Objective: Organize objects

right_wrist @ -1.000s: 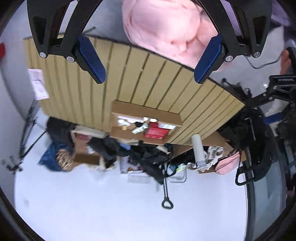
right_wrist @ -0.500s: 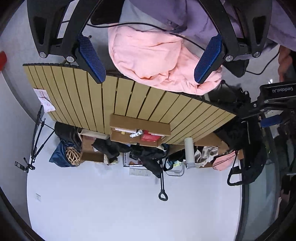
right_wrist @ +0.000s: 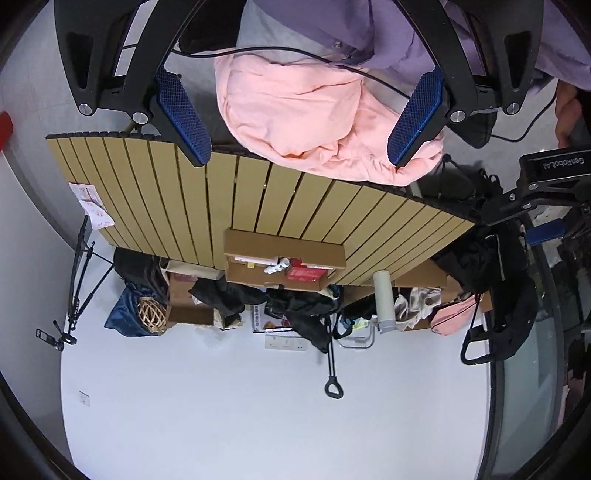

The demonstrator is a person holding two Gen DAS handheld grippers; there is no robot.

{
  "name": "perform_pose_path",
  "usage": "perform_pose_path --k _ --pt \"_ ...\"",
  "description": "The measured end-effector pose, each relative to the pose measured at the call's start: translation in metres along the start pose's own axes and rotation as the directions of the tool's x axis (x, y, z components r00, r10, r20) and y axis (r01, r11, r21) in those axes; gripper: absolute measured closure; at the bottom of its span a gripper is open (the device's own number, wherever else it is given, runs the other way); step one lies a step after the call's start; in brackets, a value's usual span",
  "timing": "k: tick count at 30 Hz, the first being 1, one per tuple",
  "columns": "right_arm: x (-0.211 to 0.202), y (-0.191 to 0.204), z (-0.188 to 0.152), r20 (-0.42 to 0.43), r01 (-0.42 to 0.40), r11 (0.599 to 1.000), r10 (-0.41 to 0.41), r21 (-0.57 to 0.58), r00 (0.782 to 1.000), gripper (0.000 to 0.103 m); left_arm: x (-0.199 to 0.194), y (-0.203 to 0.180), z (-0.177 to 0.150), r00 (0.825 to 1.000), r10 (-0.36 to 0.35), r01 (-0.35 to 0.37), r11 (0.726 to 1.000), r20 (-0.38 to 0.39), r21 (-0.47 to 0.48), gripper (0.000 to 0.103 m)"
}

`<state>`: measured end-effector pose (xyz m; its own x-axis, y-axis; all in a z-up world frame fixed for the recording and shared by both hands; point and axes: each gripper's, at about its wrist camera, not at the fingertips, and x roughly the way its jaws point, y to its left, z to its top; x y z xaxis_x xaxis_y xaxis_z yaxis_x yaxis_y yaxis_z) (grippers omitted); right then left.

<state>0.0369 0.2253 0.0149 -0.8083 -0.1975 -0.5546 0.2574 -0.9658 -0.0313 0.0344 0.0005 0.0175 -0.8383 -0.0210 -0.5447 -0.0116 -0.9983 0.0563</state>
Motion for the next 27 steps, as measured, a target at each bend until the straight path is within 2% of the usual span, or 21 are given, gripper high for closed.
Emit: perform_pose_path --k 17,22,27 --pt "0.003 0.005 -0.003 -0.019 -0.005 1.000 0.005 -0.005 1.000 0.005 0.001 0.003 -0.001 1.000 -0.013 0.013 1.000 -0.003 0.008 0.000" --pt "0.003 0.001 -0.004 -0.008 -0.017 1.000 0.017 0.009 1.000 0.005 0.008 0.001 -0.002 0.999 0.021 -0.020 1.000 -0.032 0.014 0.000" --pt "0.011 0.000 -0.006 -0.030 -0.022 0.999 0.024 0.035 0.999 0.005 0.009 0.005 -0.002 0.999 0.023 -0.022 1.000 -0.033 0.007 0.000"
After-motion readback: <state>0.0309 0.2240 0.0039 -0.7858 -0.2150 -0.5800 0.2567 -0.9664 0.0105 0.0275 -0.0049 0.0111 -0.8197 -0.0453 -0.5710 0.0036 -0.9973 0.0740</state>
